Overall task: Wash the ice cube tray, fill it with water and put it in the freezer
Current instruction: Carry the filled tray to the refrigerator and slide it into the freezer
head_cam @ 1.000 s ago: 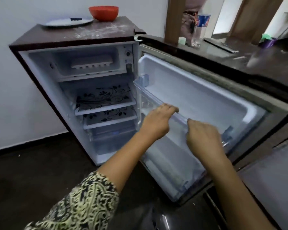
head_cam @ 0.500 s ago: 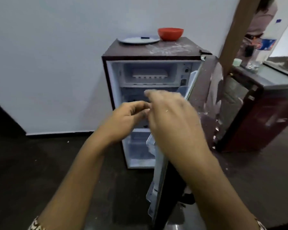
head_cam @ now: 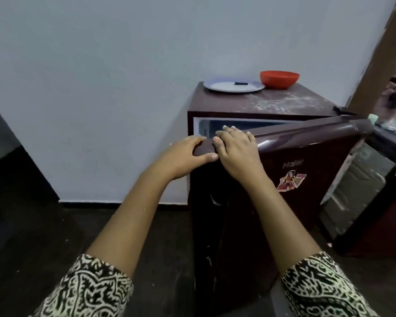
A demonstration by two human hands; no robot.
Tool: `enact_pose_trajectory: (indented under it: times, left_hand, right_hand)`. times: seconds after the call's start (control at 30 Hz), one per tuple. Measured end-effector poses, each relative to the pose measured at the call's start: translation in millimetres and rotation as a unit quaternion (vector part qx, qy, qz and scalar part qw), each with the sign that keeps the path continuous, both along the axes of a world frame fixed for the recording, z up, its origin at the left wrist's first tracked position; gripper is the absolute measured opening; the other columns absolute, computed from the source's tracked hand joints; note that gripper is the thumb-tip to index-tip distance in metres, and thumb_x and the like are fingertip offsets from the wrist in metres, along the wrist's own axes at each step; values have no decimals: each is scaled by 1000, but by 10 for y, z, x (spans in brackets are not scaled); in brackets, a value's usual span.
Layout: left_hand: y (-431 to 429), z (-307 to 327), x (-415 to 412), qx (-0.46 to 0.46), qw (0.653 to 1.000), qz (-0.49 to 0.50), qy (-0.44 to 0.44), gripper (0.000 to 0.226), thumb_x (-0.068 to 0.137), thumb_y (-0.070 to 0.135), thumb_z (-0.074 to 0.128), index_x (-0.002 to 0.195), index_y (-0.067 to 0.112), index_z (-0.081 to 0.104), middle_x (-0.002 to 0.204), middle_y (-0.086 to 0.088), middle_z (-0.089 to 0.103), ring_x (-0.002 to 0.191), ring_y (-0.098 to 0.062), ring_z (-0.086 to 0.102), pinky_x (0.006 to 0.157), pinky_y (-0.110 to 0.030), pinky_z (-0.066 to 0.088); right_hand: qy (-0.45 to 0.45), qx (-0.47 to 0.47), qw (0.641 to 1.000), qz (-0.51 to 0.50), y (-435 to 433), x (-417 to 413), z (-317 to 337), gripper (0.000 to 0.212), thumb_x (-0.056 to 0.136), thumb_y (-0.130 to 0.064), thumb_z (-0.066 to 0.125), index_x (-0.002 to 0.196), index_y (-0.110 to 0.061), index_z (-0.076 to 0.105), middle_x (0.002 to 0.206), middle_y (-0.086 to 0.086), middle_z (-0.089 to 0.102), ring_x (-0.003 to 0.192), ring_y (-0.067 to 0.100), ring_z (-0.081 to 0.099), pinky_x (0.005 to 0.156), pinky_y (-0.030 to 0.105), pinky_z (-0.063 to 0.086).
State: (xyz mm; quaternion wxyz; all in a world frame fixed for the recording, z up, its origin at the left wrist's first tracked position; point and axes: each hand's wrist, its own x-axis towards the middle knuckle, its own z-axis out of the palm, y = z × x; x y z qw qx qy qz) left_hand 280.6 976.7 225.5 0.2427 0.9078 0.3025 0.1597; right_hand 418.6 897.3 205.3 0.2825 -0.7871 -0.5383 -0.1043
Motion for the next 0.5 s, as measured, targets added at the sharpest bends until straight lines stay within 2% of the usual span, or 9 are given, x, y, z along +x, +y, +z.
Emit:
enact_pose_trajectory:
  times: [0.03,0.07,0.13,0.33,0.5]
  left_hand:
    - [197,-31,43,0,1000,-11,0,68,90,56,54,148,26,36,157,5,31,144,-15,29,112,-40,32]
    - [375,-63,91,8,1000,-19,3,70,93,54,52,152,24,29,162,6,16,149,-13,13,119,-47,19]
    - [717,-119,210,25,999,-24,2,70,95,52,48,154,25,22,164,8,1,149,-9,-4,121,-51,5]
    - [1398,-431,572,39,993,-17,-106,67,96,57,35,154,35,9,163,12,-10,145,-1,-15,118,-48,-8]
    - [1697,-534,792,75,989,4,-130,71,89,75,20,147,45,-8,156,23,-18,142,2,-23,116,-48,-13]
  right_hand:
    - [-14,0,1000,-8,166,38,-12,41,100,-37,32,133,-19,51,149,3,40,141,16,25,113,40,11]
    - [-24,3,1000,-16,311,77,-29,43,100,-37,32,134,-18,50,149,4,40,141,17,26,113,41,12]
    - [-42,14,999,-32,580,158,-65,44,101,-38,31,135,-16,49,148,5,41,141,19,27,112,41,13]
    - [-72,10,995,-68,1186,402,-159,50,101,-38,25,141,-12,40,152,8,34,143,22,21,114,43,8]
    - [-88,-3,992,-86,1465,515,-147,53,100,-37,25,142,-7,38,152,13,32,144,25,20,115,46,5]
